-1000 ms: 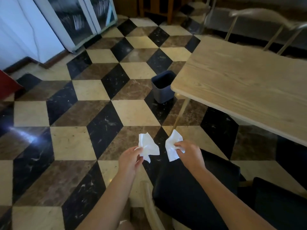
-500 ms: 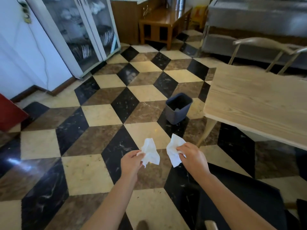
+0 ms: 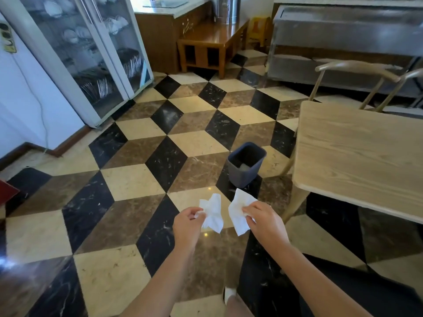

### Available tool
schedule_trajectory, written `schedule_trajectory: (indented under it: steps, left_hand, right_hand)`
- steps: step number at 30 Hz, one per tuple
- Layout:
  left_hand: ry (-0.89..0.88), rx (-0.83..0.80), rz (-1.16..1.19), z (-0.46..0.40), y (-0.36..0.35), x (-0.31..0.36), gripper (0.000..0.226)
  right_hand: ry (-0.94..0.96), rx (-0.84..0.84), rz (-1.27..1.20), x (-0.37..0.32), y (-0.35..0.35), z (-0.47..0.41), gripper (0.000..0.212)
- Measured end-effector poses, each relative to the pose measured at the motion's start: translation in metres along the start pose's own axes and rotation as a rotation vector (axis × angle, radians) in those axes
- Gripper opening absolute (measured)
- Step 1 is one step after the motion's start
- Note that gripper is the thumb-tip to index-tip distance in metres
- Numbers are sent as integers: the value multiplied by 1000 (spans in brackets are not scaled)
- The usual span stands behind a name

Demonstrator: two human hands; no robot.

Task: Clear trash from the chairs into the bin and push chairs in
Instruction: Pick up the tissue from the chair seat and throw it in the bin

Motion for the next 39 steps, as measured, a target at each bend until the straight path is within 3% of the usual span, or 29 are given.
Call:
schedule_trajectory:
  steps: [9, 16, 28, 33, 39]
  left_hand:
    - [-200, -3, -285, -141, -90, 101, 16]
    - [-253, -29, -391, -235, -160, 155, 10]
    - [-375, -280, -753, -443, -310, 221, 16]
    - [-357, -392, -865, -534, -378, 213, 15]
    - [-394, -520, -996, -627, -470, 140, 23]
  right_hand:
    - [-152, 14, -50, 99, -10, -155, 18]
    - [-316, -85, 2, 176, -8, -254, 26]
    - [-622, -279, 25, 317, -80, -422, 32]
    - [-669, -366, 10, 387, -144, -477, 31]
    - [-625, -568, 21, 481, -253, -510, 47]
Point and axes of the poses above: each hand's wrist, its own z-axis away from the middle knuckle, its own y-axis out of the back of the hand, x = y × z, the point moved 5 cm from there along -z, towards the middle knuckle, and after that the axes turned 7 degrees about y, right-handed, at the moved point
